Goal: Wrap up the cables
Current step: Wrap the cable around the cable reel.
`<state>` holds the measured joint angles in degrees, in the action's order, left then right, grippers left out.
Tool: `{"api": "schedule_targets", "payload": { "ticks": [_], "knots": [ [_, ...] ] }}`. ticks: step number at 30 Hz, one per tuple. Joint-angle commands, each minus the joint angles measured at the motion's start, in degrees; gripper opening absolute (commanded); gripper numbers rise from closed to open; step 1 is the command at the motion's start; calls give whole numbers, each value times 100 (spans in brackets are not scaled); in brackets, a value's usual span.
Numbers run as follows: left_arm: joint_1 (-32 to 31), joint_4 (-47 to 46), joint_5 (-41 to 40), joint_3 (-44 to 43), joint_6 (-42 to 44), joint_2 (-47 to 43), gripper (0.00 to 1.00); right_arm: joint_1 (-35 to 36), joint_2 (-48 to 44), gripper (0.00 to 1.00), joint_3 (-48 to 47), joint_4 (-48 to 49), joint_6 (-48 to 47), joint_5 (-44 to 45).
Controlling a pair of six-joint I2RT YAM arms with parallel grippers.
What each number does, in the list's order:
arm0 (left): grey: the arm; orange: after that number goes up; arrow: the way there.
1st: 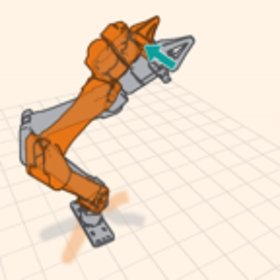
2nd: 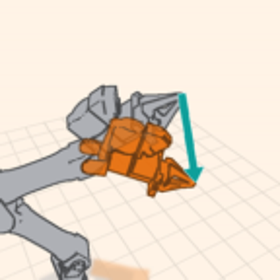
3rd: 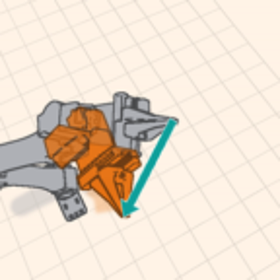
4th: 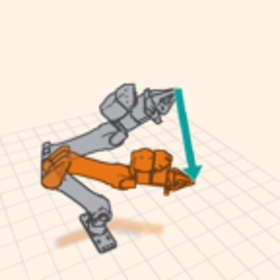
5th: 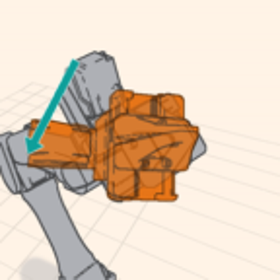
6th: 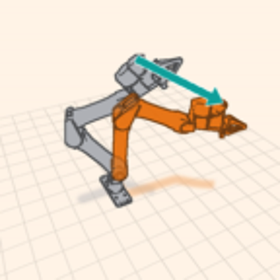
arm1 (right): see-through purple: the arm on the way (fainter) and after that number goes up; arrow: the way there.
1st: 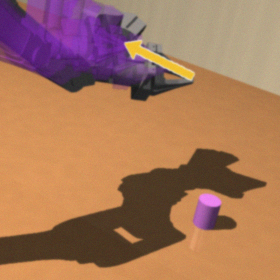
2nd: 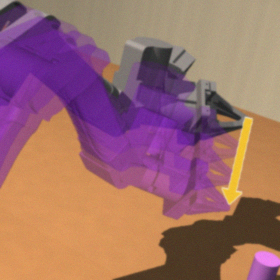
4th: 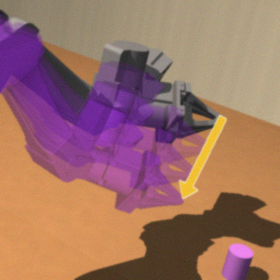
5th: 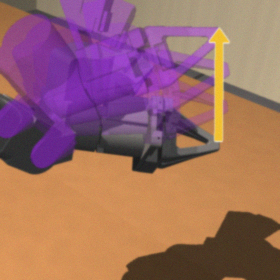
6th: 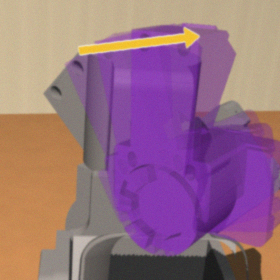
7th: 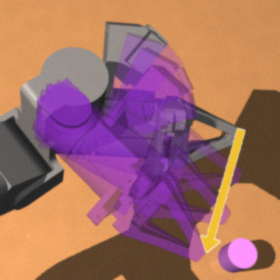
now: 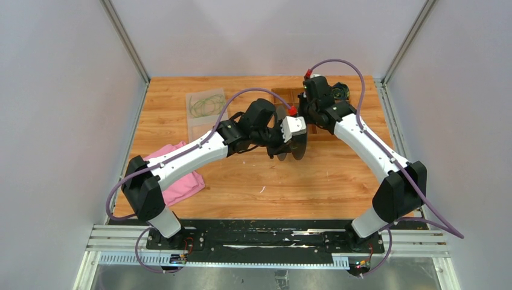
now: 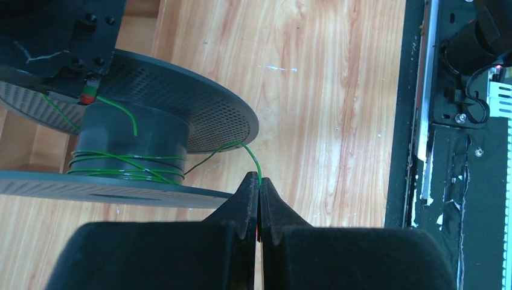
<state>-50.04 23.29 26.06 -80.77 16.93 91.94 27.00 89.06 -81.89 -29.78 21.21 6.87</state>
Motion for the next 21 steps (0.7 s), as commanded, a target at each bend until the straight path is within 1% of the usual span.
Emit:
{"api": "schedule_targets", "payload": {
  "ticks": [1,6,12,17,21],
  "knots": [
    [-53,-173,-277,-233,-201,-4,0,204,-165,1,31,378,-46,55],
    [-52,-331,-473,-193,-217,-41,0,341,-151,1,63,434,-134,148],
    [-50,-359,-447,-261,-72,-146,0,470,-49,1,30,504,-447,99],
    [-50,-502,-659,-71,90,-295,0,584,5,1,109,602,-838,-147],
    [-50,-437,-844,-8,345,-318,1,610,45,1,253,669,-982,-418]
  ]
}}
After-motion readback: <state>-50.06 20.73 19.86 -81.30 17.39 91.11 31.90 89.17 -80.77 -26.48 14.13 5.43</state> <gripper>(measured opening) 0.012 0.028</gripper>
